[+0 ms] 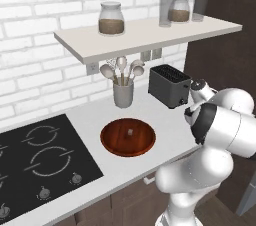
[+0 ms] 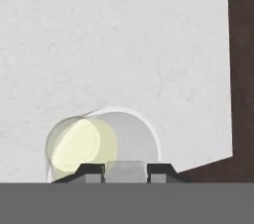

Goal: Grab a lemon wedge from the fridge and one ice cube from the ice bowl, and put them in the glass of lemonade.

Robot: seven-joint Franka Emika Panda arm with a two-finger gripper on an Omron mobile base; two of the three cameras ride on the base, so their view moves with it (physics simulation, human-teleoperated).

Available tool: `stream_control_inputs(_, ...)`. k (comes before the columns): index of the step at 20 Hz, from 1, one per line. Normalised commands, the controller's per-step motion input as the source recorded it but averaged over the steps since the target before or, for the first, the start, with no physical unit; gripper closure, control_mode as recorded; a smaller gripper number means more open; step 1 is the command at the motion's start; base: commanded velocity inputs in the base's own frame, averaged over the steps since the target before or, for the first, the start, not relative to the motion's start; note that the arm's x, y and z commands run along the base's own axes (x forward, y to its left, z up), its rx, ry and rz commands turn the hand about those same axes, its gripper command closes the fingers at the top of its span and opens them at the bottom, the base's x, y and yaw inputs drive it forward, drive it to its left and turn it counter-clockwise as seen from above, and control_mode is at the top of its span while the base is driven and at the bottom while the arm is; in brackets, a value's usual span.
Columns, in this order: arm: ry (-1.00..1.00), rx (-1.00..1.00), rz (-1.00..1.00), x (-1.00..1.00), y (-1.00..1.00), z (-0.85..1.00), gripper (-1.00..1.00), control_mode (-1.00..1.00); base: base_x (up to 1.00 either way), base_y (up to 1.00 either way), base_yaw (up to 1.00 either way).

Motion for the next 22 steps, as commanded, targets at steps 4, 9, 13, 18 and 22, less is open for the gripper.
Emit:
stream_control_inputs(4,-0.01,0.00,-0.01,-0.02,0.01,0.13,-1.00,-1.00,0.00,0.00,0.00)
stream_control_inputs(9,-0.03,0.00,-0.03,-0.06,0.04,0.26,-1.00,-1.00,0.00,0.00,0.00)
stream_control_inputs(13,-0.01,0.00,-0.03,-0.03,0.00,0.25,-1.00,-1.00,0.00,0.00,0.00)
stream_control_inputs(18,0.00,0.00,-0.03,-0.03,0.00,0.38,-1.00,-1.00,0.00,0.00,0.00)
stream_control_inputs(22,-0.10,0.15,-0.04,-0.38,0.00,0.50,-1.00,-1.00,0.00,0.00,0.00)
